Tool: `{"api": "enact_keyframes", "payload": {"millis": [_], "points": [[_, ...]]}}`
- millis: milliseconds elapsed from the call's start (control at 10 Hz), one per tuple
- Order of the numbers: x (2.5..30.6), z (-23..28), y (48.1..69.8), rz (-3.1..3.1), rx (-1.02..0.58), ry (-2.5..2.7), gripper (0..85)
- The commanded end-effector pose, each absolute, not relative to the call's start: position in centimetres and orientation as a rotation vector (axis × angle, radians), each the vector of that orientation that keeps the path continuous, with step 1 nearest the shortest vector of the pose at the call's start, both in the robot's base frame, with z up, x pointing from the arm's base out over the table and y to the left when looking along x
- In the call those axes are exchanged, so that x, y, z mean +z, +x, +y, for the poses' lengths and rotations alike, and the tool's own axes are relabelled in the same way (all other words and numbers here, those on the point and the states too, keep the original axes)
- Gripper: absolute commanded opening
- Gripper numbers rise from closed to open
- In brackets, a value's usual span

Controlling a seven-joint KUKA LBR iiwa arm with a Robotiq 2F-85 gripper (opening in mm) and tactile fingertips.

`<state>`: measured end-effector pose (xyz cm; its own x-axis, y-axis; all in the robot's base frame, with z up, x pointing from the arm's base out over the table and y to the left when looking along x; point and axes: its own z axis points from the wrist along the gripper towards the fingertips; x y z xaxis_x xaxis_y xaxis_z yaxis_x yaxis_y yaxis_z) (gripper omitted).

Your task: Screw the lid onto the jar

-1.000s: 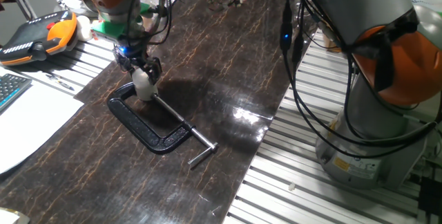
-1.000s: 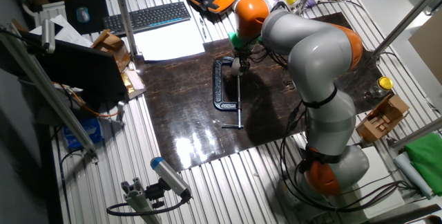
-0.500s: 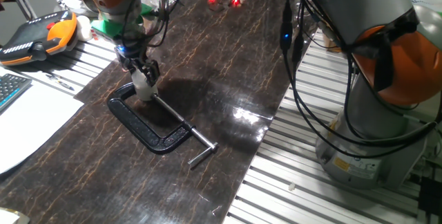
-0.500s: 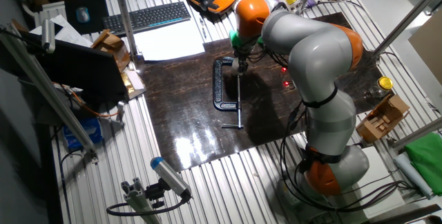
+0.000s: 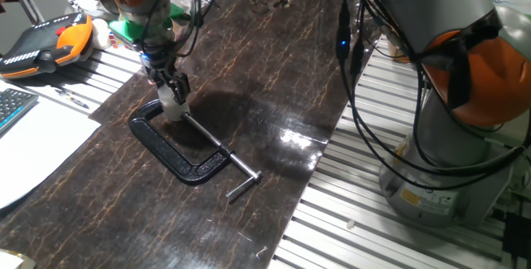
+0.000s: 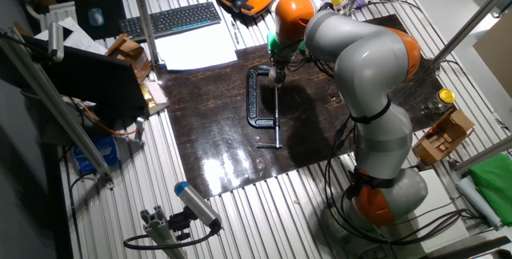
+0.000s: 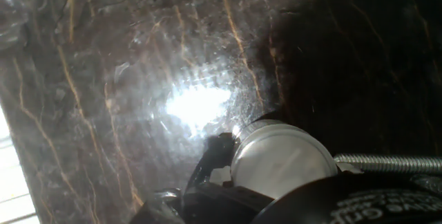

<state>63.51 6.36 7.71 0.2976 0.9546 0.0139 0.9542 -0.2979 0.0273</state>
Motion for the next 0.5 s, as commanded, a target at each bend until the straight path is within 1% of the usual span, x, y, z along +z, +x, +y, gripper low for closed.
{"api": "enact_keyframes", "payload": {"millis": [0,200,300,400], "points": [[7.75,6.35,63.57,1.836,0.047,2.539,62.3],[7.77,6.37,63.59,1.829,0.042,2.554,63.0],[7.79,6.37,63.60,1.828,0.041,2.557,66.7],[7.78,6.38,63.59,1.824,0.040,2.559,75.0]]}}
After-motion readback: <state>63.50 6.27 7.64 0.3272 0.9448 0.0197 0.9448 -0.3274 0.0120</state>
